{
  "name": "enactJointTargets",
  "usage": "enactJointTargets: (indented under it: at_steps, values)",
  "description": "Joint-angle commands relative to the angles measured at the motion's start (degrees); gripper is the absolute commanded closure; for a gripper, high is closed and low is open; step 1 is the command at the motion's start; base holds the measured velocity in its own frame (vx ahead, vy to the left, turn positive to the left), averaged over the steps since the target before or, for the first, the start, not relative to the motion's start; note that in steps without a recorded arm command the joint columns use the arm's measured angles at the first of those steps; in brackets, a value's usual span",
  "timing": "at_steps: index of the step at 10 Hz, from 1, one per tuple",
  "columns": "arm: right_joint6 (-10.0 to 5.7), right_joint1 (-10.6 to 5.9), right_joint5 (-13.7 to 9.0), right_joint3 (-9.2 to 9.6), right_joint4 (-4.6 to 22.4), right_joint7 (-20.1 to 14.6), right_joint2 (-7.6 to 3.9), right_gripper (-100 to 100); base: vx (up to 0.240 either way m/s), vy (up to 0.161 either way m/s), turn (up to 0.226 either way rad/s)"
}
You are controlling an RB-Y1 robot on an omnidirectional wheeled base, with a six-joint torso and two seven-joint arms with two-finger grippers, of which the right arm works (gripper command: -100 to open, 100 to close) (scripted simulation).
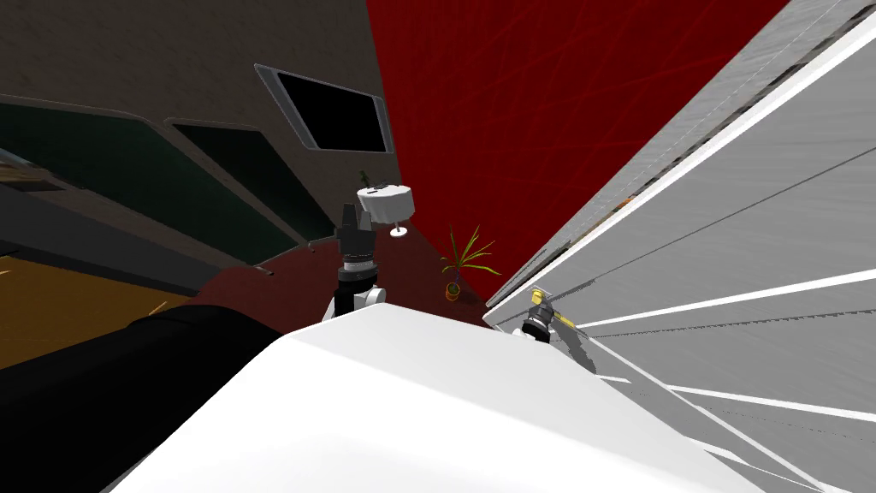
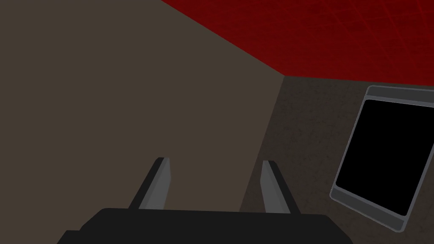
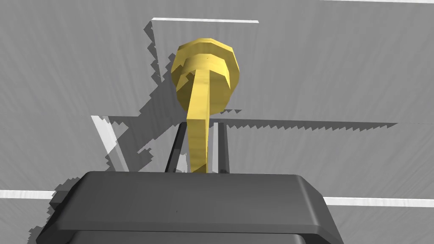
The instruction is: Pull the door open
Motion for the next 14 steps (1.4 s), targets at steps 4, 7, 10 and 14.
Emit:
enactJointTargets:
  at_steps: [4,7,10,14]
  values:
    - [0.36,0.69,1.63,3.03,-0.50,-2.62,-0.21,100,-0.155,-0.022,0.057]
    - [0.29,0.64,3.02,5.29,-0.80,-4.15,-0.39,100,-0.249,-0.021,0.085]
    - [0.19,0.56,4.78,8.15,-1.18,-6.08,-0.63,100,-0.252,-0.007,0.077]
    - [0.39,1.16,5.80,9.82,-1.87,-7.36,-0.59,100,-0.186,-0.013,0.059]
